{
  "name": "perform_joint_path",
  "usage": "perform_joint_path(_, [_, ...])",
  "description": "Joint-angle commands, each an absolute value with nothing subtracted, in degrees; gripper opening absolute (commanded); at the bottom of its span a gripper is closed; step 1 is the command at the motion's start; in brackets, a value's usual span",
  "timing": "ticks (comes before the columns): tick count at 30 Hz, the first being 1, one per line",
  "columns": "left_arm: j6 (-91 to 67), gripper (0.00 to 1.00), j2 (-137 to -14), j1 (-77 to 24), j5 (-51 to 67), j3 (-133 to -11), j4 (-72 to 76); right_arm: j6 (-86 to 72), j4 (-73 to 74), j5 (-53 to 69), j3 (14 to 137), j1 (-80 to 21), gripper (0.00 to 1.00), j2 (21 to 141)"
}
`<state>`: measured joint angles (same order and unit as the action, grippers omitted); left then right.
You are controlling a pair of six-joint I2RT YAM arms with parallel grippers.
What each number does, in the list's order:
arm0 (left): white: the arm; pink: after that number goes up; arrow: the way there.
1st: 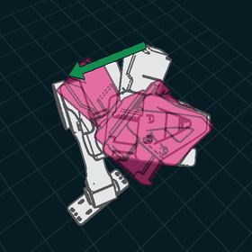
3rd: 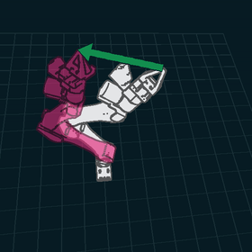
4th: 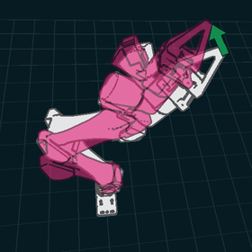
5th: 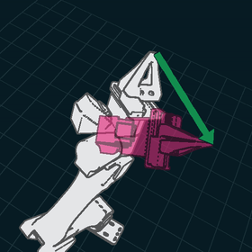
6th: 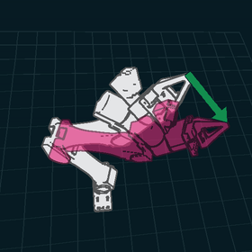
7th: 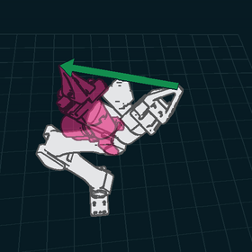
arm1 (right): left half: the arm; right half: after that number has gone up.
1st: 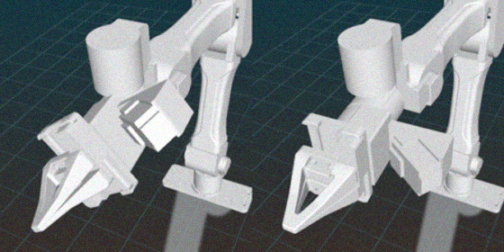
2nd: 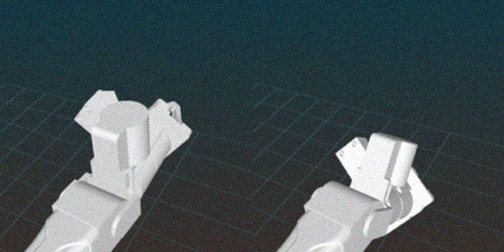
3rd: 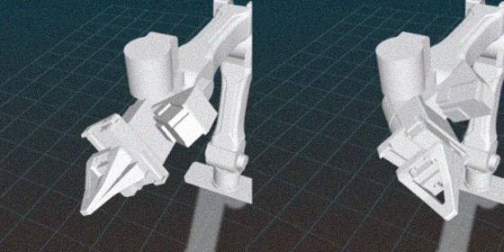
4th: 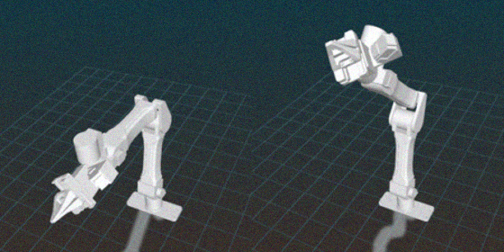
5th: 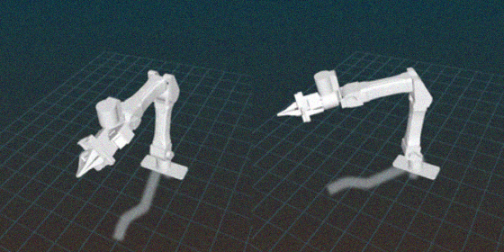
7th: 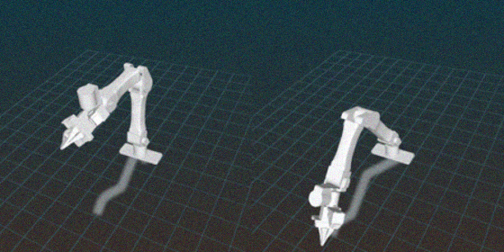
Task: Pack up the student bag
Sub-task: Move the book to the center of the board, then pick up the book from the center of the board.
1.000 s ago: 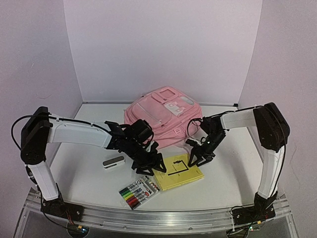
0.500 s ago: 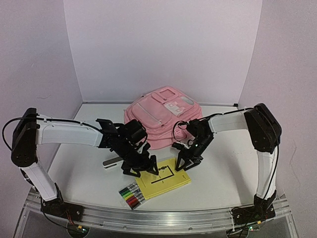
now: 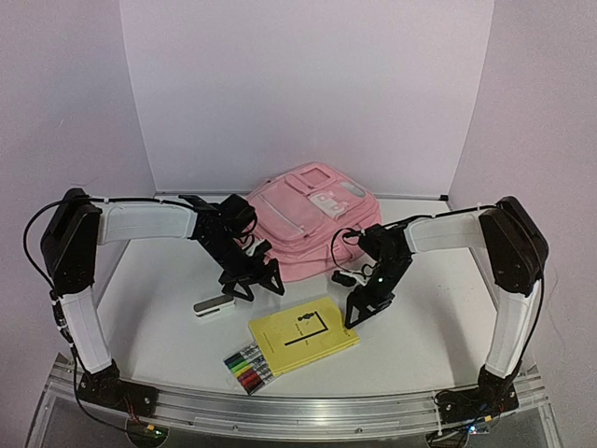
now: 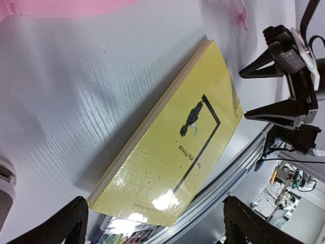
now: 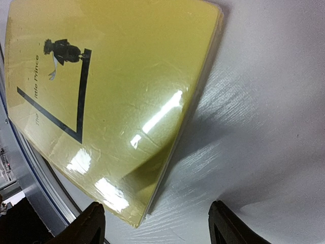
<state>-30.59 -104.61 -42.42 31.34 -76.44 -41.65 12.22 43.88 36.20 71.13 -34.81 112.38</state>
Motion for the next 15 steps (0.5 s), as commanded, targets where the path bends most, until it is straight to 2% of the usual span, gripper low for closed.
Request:
perform_joint_path(1, [-22.8, 0.91, -109.5, -42.2, 38.1, -81.1, -43.9, 12.6, 47.4, 33.8, 71.6, -34.9, 0.68, 114.8])
perform_joint_path(15, [-18.4, 0.93, -121.5, -41.0, 46.3, -85.5, -43.3, 8.6, 46.8, 39.6, 71.2, -34.9, 0.63, 120.9])
